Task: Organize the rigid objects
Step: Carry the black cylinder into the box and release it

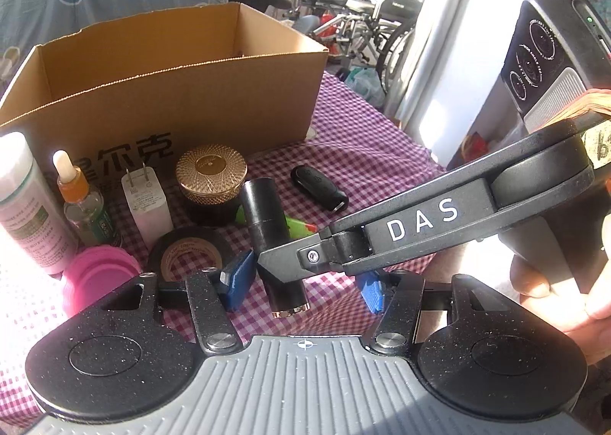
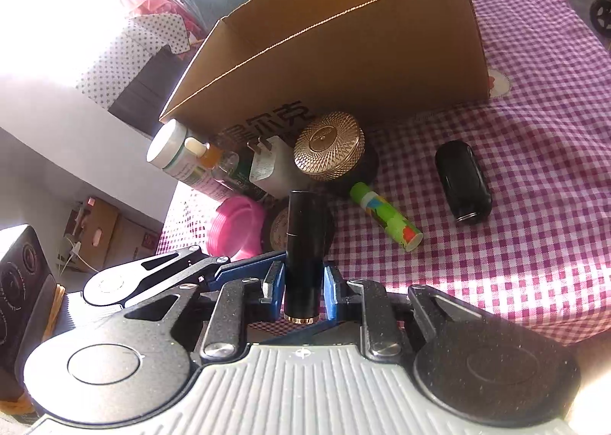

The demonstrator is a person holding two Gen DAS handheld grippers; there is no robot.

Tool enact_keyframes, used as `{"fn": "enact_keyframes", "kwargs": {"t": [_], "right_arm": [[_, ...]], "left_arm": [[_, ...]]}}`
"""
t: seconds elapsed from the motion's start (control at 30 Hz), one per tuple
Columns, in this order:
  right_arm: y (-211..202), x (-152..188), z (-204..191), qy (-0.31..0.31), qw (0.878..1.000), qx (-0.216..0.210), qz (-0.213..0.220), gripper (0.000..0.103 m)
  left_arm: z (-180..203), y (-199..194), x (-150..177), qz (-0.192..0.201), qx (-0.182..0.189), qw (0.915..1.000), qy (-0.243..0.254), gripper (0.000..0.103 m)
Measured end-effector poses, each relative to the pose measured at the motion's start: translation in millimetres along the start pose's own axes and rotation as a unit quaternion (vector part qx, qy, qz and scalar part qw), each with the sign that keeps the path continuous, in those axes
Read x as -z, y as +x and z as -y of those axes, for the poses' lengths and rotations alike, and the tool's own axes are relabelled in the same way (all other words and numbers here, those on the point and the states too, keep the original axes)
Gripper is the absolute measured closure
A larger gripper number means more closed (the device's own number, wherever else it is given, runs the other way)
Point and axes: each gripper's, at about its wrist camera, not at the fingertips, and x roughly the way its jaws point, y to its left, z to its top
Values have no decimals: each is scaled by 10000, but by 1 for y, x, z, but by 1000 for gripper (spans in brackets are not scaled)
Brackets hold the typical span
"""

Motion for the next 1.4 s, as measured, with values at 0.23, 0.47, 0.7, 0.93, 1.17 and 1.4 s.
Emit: {"fn": "enact_keyframes", "kwargs": {"t": [0.23, 0.47, 0.7, 0.93, 1.17, 1.4], "right_arm": [[-23, -37, -57, -531, 9969, -404, 411, 80], [4, -122, -99, -835, 9915, -942, 337, 80], [72, -199, -93, -417, 9943, -950, -231, 80], [148, -242, -52, 391, 9918, -877, -847, 80], [212, -260, -34, 546, 9897, -461, -1237, 80], [238, -265, -40, 427, 9899, -130, -1348, 79]], "left_arm": [[-17, -58, -34, 582, -371, 9976, 47, 47], [-66, -78, -91, 716, -944, 9929, -89, 47], [-124, -32, -137, 133, -1064, 9933, -424, 47], [-158, 7, -146, -376, -1212, 9899, -631, 47], [-181, 6, -148, -351, -1379, 9852, -957, 46], [-179, -3, -149, -199, -1352, 9860, -954, 45]]}}
